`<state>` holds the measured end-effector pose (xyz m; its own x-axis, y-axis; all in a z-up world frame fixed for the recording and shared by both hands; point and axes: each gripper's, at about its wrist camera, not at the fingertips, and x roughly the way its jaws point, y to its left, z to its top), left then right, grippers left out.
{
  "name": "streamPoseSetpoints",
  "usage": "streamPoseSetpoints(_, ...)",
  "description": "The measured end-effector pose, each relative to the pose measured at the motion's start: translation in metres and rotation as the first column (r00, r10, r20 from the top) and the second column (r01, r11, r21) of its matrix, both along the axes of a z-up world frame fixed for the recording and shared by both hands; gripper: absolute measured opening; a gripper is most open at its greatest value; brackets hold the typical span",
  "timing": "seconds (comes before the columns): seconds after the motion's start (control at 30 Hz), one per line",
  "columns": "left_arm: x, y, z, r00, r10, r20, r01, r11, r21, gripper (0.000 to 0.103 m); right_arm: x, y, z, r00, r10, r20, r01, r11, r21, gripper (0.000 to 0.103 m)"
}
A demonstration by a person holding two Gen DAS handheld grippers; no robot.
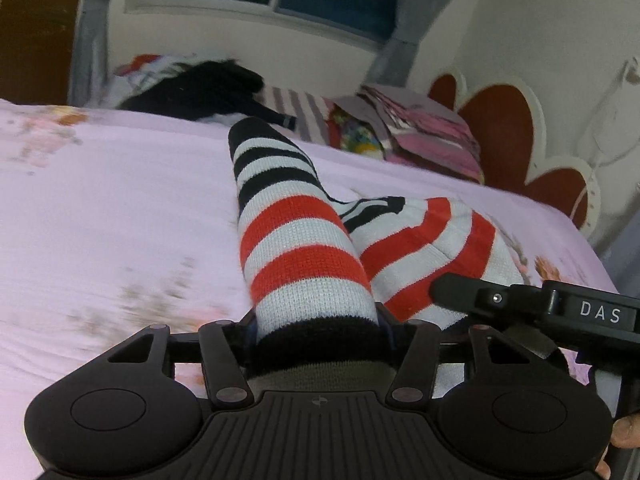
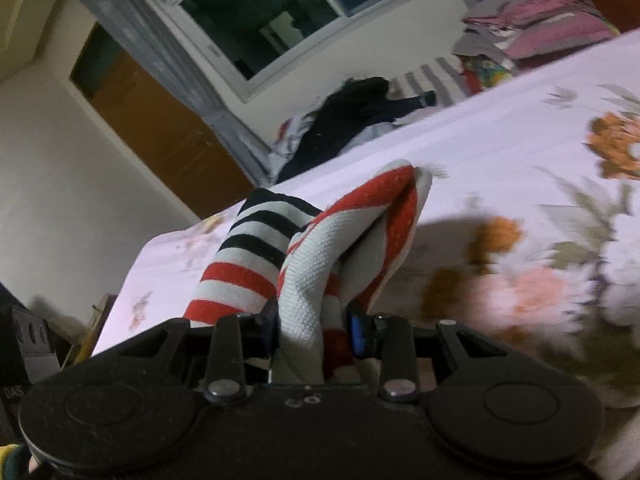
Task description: Fold small clothes
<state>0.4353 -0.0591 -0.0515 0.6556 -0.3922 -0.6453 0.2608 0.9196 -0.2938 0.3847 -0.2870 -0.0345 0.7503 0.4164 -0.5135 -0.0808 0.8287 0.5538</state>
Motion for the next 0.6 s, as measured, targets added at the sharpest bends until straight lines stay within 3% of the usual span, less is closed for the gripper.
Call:
streamPoseSetpoints(0.23, 0.030, 0.114, -0.002, 1.000, 0.025, 0.007, -0.025, 0.999, -0.028, 0.055, 0.035, 0.102, 0.003, 1.000, 0.023, 0.014, -0.023, 1.000, 0.000, 0.032)
streamPoseSetpoints(0.43, 0.063, 0.211, -0.022, 0.999, 0.038, -0.012, -0.038, 0.999, -0.023, 0.055, 0.070, 0.192, -0.020, 1.000, 0.018, -0.017, -0.018, 1.000, 0.000, 0.032)
streamPoseSetpoints(0.6, 0.084, 0.256, -0.044, 0.998, 0.055, -0.032, -0.055, 0.998, -0.001, 0.055, 0.094, 0.243, -0.045, 0.998, 0.022, -0.051, -0.023, 1.000, -0.010, 0.032)
